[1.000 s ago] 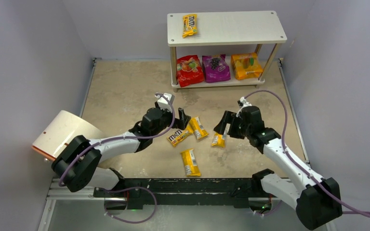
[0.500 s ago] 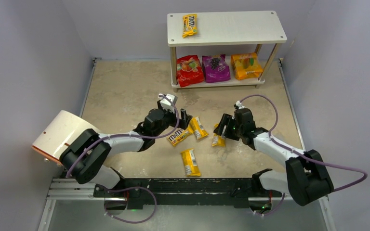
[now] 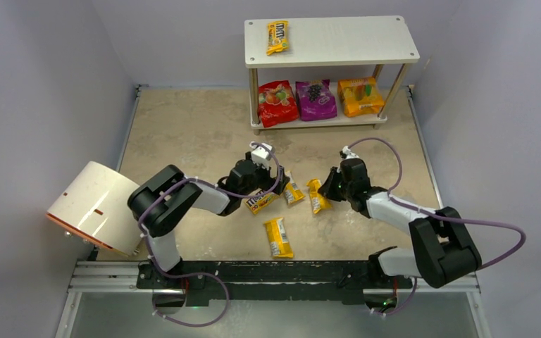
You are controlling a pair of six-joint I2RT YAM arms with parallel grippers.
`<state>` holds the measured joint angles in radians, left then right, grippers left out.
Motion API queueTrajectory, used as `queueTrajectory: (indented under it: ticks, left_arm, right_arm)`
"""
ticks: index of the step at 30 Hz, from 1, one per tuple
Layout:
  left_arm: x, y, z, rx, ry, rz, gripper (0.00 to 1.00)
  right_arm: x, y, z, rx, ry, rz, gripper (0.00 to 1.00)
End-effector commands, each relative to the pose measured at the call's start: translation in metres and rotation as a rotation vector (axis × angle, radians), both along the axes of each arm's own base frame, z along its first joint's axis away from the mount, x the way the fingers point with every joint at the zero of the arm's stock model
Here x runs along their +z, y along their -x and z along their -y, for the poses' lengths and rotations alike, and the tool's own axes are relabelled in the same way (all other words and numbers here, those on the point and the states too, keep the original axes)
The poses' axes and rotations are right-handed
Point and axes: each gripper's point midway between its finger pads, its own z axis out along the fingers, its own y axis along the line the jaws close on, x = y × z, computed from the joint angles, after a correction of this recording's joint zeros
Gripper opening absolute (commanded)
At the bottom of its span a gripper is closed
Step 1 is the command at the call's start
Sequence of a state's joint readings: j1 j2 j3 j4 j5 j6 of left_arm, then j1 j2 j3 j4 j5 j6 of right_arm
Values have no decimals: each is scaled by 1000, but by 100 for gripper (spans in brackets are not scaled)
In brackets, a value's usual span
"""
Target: Place and organize the candy bags onto the shelf
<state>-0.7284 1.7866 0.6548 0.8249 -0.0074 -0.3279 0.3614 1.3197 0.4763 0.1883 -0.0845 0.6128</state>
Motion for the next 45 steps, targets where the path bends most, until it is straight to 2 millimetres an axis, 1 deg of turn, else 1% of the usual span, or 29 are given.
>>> queueTrajectory:
  ticks: [1,3,5,7,9,11,13,14,15,18,20,22,23,27,29,32,34,35,36,37,38,39,40,42,43,44,45]
  left_arm:
    - [11,-9,23,-51,46,63,100]
    - [4,-8,30,-85,46,42,100]
    - [-2,-7,32,-93,32,34,100]
    - [-4,-10,30,-78,25,47,100]
    - [0,-9,32,-91,33,57,100]
    - [15,-3,37,-126,62,63,100]
    - [43,3,36,-140,97,110,100]
    - [58,2,32,-126,108,147,100]
    - [71,3,29,-116,113,172,100]
    - [99,3,21,-95,107,228,100]
    - [109,3,17,-84,112,246,100]
    - [113,4,16,-82,117,250,100]
    - [113,5,15,-79,117,248,100]
    - [120,6,14,-73,134,244,100]
    - [126,8,14,-79,145,245,100]
    - [133,9,10,-69,145,246,100]
    - [137,11,6,-58,147,254,100]
    - [139,12,5,-56,149,257,100]
    - [140,13,4,-55,150,260,100]
    - [142,13,2,-50,150,261,100]
    - [143,14,0,-45,148,261,100]
    - [145,15,-1,-43,150,266,100]
    - [146,16,-2,-43,151,267,100]
    - [148,14,-8,-11,145,272,100]
    - [149,13,-11,3,146,275,100]
    - [152,12,-14,19,149,279,100]
    - [155,13,-17,29,151,285,100]
  right_arm:
    - [14,-11,7,-13,31,77,9]
    - [22,-13,7,-11,30,100,8]
    - [32,-15,7,-7,29,121,7]
    - [45,-16,5,6,17,150,7]
    - [59,-16,4,13,4,185,7]
    - [69,-15,5,17,6,211,7]
    - [84,-15,7,13,5,242,7]
    - [92,-15,7,12,3,257,7]
    - [104,-16,7,15,-4,280,7]
    - [141,-17,4,35,-30,366,7]
    - [167,-15,-1,69,-56,431,7]
    - [197,-14,-6,102,-87,501,8]
    - [206,-11,-8,115,-96,511,8]
    - [258,-17,-11,134,-115,630,8]
    - [281,-26,-10,114,-107,676,8]
    - [326,-43,-9,83,-108,771,9]
    - [354,-57,-12,67,-115,824,10]
    - [364,-66,-14,60,-114,839,10]
    - [386,-75,-15,55,-112,875,11]
    - [394,-86,-18,53,-104,882,11]
    - [394,-103,-22,58,-88,874,11]
    - [403,-112,-25,58,-83,888,11]
    - [407,-124,-27,58,-75,892,11]
    - [421,-144,-28,45,-58,900,11]
    - [424,-154,-28,41,-47,900,10]
    - [431,-160,-29,44,-48,911,10]
    - [432,-163,-32,62,-54,913,9]
